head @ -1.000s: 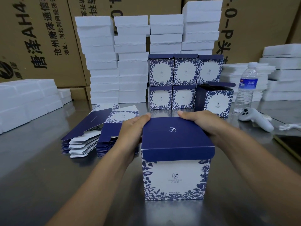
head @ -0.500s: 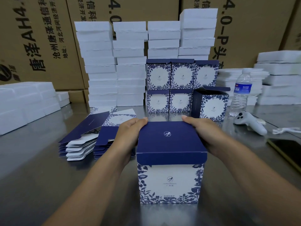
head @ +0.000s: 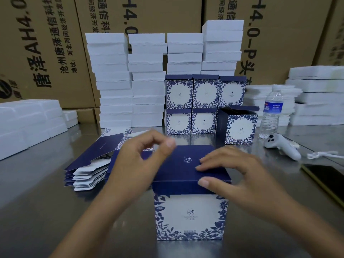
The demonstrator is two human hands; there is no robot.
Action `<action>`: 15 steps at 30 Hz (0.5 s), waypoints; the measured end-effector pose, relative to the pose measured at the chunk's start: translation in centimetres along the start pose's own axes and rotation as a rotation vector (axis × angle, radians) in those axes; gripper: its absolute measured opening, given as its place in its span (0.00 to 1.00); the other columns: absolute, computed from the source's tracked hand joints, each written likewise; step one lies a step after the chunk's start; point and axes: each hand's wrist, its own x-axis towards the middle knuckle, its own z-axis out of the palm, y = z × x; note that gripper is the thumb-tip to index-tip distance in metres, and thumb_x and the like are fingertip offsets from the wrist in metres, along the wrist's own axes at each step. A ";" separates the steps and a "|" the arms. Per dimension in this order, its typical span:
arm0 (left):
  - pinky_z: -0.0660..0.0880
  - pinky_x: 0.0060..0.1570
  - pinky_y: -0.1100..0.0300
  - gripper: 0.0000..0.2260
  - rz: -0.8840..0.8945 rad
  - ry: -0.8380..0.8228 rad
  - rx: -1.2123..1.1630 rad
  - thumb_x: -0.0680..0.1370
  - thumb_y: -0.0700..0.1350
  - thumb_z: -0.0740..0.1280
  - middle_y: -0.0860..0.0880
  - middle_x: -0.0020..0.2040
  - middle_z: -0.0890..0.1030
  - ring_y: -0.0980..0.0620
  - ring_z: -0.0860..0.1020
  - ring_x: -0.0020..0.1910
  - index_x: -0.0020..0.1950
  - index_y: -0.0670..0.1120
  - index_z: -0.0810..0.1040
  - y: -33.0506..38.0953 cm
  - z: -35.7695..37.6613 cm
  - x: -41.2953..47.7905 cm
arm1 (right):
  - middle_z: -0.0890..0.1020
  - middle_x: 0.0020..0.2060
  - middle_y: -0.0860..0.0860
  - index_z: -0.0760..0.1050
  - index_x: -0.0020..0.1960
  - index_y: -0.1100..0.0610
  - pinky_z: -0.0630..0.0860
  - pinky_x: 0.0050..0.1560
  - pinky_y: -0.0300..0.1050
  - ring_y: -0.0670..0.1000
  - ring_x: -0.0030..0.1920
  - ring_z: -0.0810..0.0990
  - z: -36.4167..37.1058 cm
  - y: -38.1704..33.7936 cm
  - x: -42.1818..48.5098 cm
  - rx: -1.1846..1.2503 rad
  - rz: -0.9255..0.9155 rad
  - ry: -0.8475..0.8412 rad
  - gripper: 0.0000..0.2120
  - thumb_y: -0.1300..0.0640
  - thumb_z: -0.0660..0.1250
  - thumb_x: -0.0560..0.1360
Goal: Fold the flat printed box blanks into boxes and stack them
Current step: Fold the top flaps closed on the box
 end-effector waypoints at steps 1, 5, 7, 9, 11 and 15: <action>0.69 0.42 0.73 0.11 0.041 -0.096 0.061 0.72 0.60 0.67 0.58 0.41 0.81 0.62 0.78 0.44 0.39 0.53 0.80 0.3 0.0 -0.7 | 0.83 0.42 0.40 0.83 0.43 0.44 0.72 0.52 0.34 0.39 0.49 0.79 0.3 0.1 -0.1 -0.020 -0.009 0.035 0.09 0.44 0.73 0.65; 0.72 0.46 0.66 0.07 0.224 -0.120 0.272 0.71 0.53 0.70 0.57 0.42 0.80 0.60 0.78 0.46 0.42 0.50 0.82 -0.4 1.0 -2.3 | 0.83 0.41 0.43 0.84 0.42 0.52 0.76 0.48 0.48 0.39 0.47 0.79 2.0 0.6 0.1 -0.127 -0.160 0.188 0.11 0.45 0.69 0.68; 0.73 0.46 0.64 0.05 0.239 -0.038 0.257 0.70 0.48 0.71 0.56 0.41 0.81 0.60 0.78 0.45 0.41 0.47 0.83 -1.0 1.4 -2.2 | 0.83 0.41 0.45 0.84 0.42 0.54 0.77 0.46 0.51 0.41 0.47 0.79 2.9 0.9 0.1 -0.153 -0.202 0.247 0.12 0.47 0.67 0.70; 0.74 0.46 0.60 0.06 0.251 -0.005 0.242 0.70 0.47 0.71 0.56 0.40 0.81 0.59 0.79 0.45 0.39 0.45 0.83 -1.6 1.8 -2.0 | 0.83 0.41 0.46 0.84 0.42 0.55 0.76 0.46 0.50 0.43 0.47 0.79 3.4 1.3 0.0 -0.157 -0.204 0.280 0.12 0.47 0.68 0.70; 0.74 0.45 0.57 0.09 0.271 0.006 0.250 0.71 0.50 0.71 0.56 0.40 0.81 0.55 0.79 0.44 0.39 0.45 0.82 -2.1 2.1 -1.8 | 0.82 0.41 0.47 0.83 0.42 0.55 0.75 0.46 0.47 0.45 0.47 0.79 3.8 1.7 0.1 -0.141 -0.186 0.304 0.11 0.48 0.70 0.69; 0.74 0.44 0.51 0.12 0.300 0.055 0.263 0.73 0.52 0.66 0.54 0.39 0.81 0.50 0.79 0.43 0.39 0.44 0.81 -2.6 2.9 -1.4 | 0.81 0.40 0.46 0.83 0.40 0.56 0.75 0.47 0.42 0.45 0.47 0.80 4.2 2.0 0.6 -0.036 -0.096 0.323 0.06 0.54 0.72 0.67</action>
